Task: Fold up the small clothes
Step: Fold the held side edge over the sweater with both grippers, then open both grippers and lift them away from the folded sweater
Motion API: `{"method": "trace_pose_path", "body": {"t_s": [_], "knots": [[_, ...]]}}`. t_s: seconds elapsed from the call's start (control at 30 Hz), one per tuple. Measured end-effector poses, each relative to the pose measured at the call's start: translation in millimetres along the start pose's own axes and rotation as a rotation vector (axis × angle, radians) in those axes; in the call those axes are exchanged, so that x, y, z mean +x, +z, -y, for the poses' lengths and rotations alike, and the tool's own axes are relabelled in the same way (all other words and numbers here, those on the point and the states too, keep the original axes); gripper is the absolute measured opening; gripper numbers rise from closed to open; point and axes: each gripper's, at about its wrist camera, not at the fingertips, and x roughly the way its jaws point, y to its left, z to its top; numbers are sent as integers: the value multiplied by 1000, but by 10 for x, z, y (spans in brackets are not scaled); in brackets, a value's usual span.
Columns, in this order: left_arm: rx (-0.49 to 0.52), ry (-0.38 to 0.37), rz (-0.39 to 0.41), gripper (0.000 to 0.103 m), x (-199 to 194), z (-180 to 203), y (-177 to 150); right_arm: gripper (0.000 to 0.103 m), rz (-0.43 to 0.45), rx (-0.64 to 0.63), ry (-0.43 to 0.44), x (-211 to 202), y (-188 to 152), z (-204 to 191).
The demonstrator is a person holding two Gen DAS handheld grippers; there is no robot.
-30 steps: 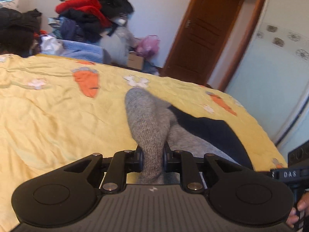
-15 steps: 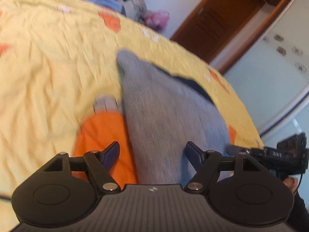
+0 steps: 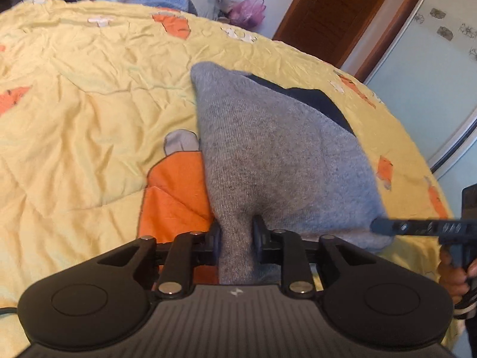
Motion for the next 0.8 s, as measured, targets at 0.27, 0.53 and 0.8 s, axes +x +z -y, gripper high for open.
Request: {"method": "trace_pose_path", "body": {"t_s": [0.27, 0.53, 0.8], "knots": [[343, 201, 378, 101, -378, 828, 81, 64, 250, -7, 38, -84, 489, -278], [402, 268, 209, 101, 626, 886, -47, 19, 167, -66, -94, 893, 747, -263], [388, 255, 205, 102, 592, 854, -49, 45, 250, -98, -162, 507, 652, -495]]}}
